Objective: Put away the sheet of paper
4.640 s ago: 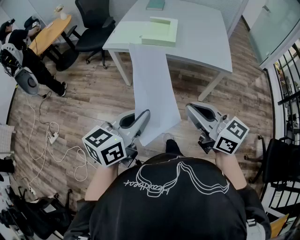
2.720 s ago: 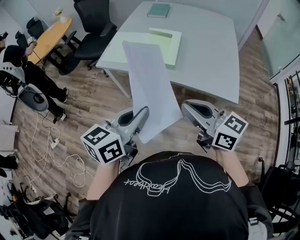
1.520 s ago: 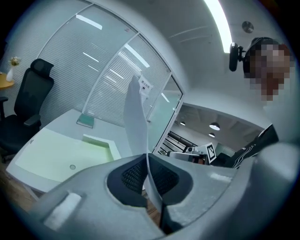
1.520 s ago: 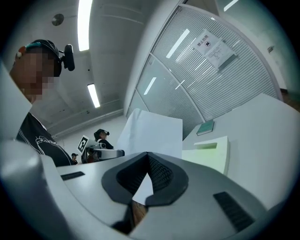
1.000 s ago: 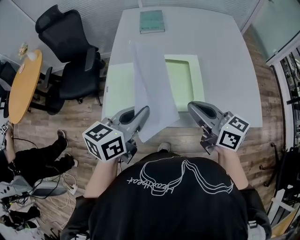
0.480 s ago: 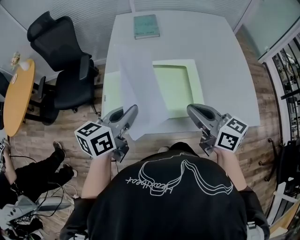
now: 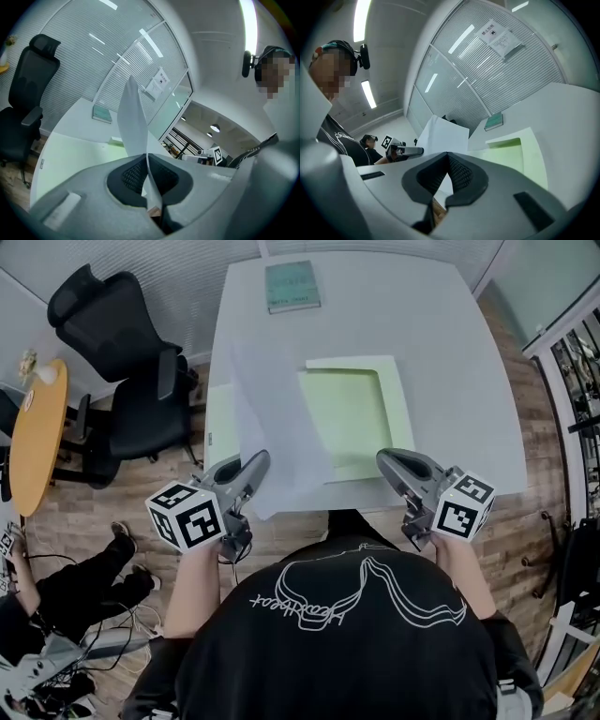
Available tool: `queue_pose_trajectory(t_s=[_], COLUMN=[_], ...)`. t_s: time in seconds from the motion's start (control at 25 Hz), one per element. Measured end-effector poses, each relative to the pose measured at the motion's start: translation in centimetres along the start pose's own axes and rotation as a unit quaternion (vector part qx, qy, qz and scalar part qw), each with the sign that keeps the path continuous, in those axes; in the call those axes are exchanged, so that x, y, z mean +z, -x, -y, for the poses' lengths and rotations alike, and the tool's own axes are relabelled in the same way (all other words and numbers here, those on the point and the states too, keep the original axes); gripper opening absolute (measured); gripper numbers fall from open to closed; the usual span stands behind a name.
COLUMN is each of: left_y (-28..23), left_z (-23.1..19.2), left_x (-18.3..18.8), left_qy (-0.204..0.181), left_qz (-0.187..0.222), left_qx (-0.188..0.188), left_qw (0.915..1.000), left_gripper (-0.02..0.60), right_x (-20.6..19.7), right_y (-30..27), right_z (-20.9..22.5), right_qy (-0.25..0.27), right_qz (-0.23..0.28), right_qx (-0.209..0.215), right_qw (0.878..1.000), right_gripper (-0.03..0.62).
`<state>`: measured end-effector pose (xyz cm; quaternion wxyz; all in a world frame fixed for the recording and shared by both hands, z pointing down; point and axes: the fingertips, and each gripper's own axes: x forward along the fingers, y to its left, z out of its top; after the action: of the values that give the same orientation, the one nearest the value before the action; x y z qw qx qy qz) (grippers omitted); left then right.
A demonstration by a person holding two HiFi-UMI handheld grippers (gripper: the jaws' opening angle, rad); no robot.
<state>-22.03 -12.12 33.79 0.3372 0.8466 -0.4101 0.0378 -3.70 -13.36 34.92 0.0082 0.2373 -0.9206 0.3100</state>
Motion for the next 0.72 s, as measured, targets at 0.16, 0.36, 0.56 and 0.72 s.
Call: queue_pose_trajectory(t_s=[0.16,0.36,0.56,0.72], left_y=[-0.7,-1.7,-3.0,-3.7], left_z=[-1.5,-2.8,-4.1,-4.8], left_x=[0.4,0.1,-0.3,-1.2], left_qy=[-0.014,-0.026,-0.018,-0.022], left_qz=[-0.013,-0.034,-0.051,-0.067], left_qx=[0.015,0.030,0.038,0.048], left_qw=[0.9997,0.9986,0.9978,0.9963], left_gripper=[0.011,0.011,0.011,0.011], right_x=[0.6,1.2,2.0,1.6], right_y=[-1.0,-1.8,-2.9,-2.9], right_z=[1.1,2.3,3.6,4.1], right_qy=[-0.004,-0.003,-0.009,-0.013], right_qz=[-0.009,-0.020,-0.026,-0.034], right_qx=[0.003,0.007,0.011,0.012], right_qw=[1.000,1.000,1.000,0.999], right_gripper=[0.009,0.009,0.009,0.009])
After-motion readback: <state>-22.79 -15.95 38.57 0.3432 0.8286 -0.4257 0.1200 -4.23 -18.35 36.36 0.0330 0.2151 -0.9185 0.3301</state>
